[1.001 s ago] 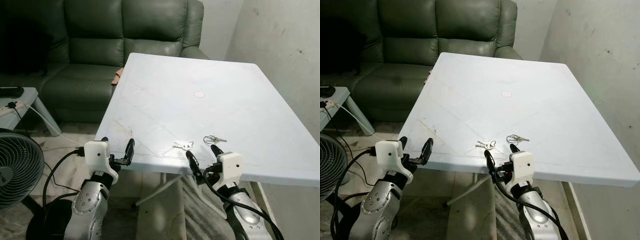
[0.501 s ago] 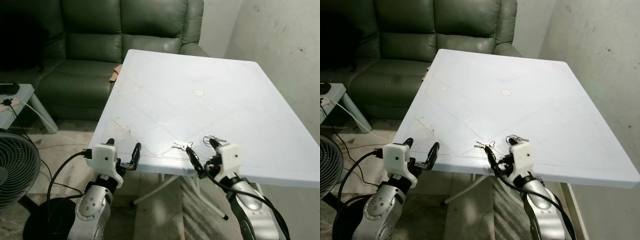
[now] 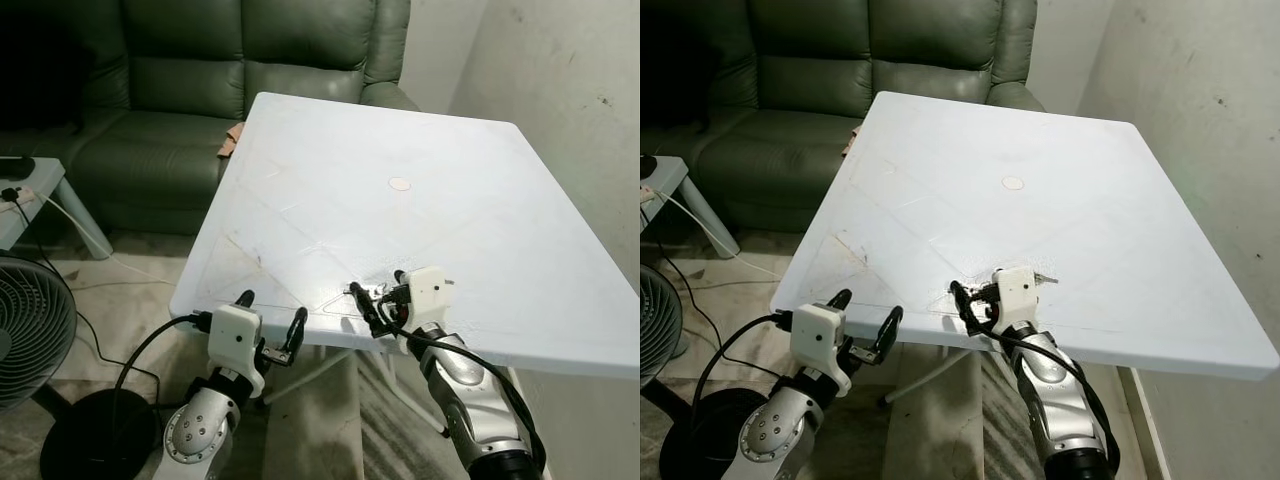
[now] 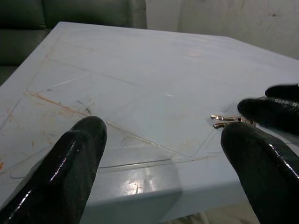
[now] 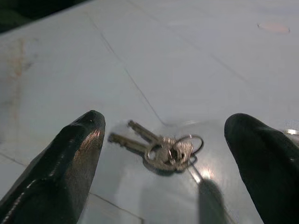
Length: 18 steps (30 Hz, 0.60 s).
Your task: Hang keys on a hook
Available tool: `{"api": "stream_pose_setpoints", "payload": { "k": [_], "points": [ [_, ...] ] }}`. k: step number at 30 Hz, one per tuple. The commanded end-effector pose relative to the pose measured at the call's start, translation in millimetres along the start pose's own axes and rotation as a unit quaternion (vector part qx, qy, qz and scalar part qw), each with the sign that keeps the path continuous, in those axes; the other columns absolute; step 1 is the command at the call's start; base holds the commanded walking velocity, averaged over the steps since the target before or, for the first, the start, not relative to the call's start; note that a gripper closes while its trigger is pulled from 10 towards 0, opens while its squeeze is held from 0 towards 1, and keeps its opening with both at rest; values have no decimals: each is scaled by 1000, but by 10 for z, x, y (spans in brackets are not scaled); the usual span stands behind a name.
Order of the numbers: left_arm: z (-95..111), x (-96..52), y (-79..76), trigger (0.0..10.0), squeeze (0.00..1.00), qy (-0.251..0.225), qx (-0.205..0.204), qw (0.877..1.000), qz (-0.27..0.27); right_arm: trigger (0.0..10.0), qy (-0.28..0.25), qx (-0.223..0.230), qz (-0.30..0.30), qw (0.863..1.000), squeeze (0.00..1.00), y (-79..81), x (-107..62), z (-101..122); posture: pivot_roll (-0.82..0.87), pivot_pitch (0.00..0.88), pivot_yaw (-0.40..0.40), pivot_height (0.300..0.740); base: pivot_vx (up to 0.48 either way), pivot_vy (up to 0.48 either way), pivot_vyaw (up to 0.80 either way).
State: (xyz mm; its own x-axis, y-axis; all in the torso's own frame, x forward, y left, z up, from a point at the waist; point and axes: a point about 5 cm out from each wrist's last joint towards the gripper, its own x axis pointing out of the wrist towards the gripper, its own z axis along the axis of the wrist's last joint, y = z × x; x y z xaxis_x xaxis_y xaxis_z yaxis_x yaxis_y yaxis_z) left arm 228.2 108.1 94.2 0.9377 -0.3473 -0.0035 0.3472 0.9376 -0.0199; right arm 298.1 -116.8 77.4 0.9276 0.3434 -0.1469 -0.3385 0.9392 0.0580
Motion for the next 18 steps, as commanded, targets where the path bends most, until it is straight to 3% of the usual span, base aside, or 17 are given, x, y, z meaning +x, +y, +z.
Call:
{"api": "stream_pose_setpoints", "payload": {
  "k": [1, 6, 7, 8, 10, 11, 13, 14, 15, 16, 18],
  "points": [
    [46, -6, -9, 10000, 0, -9, 5, 1000, 3, 10000, 16, 5, -14, 1000, 0, -27, 16, -33, 102, 43, -86, 740, 0, 0, 0],
    [46, -6, -7, 10000, 0, -10, 7, 1000, 5, 10000, 36, 11, -34, 999, 0, -12, 6, -117, 103, 38, -87, 740, 0, 0, 0],
    [47, -6, -8, 10000, 0, -10, 8, 1000, 6, 8902, 37, 9, -40, 998, 0, -13, 4, -124, 103, 38, -87, 740, 0, 0, 0],
    [47, -6, -8, 10000, 0, -10, 8, 1000, 6, 8902, 37, 9, -40, 998, 0, -13, 4, -124, 103, 38, -87, 740, 0, 0, 0],
    [49, -2, -7, 10000, 0, -10, 8, 1000, 5, 7529, 38, 17, -45, 998, 0, 5, 4, -138, 102, 34, -86, 740, 0, 0, 0],
    [50, -1, -8, 10000, 0, -10, 8, 1000, 5, 6157, 37, 18, -47, 998, 0, 13, 4, -139, 102, 34, -86, 740, 0, 0, 0],
    [53, 1, -8, 10000, 0, -10, 8, 1000, 5, 5882, 37, 19, -50, 998, 0, 23, 8, -139, 99, 33, -84, 740, 0, 0, 0],
    [53, 3, -8, 10000, 0, -10, 9, 1000, 5, 2196, 32, 22, -53, 998, 0, 36, 11, -129, 99, 33, -84, 740, 0, 0, 0],
    [54, 4, -7, 10000, 0, -10, 10, 1000, 5, 1216, 29, 27, -58, 998, 0, 54, 18, -120, 100, 33, -82, 740, 0, 0, 0],
    [54, 4, -6, 10000, 0, -9, 10, 1000, 5, 2431, 29, 27, -60, 997, 0, 60, 22, -119, 100, 33, -82, 740, 0, 0, 0],
    [56, 6, -4, 10000, 0, -9, 10, 1000, 5, 2353, 31, 28, -62, 997, 0, 69, 30, -117, 101, 36, -82, 740, 0, 0, 0]
  ]
}}
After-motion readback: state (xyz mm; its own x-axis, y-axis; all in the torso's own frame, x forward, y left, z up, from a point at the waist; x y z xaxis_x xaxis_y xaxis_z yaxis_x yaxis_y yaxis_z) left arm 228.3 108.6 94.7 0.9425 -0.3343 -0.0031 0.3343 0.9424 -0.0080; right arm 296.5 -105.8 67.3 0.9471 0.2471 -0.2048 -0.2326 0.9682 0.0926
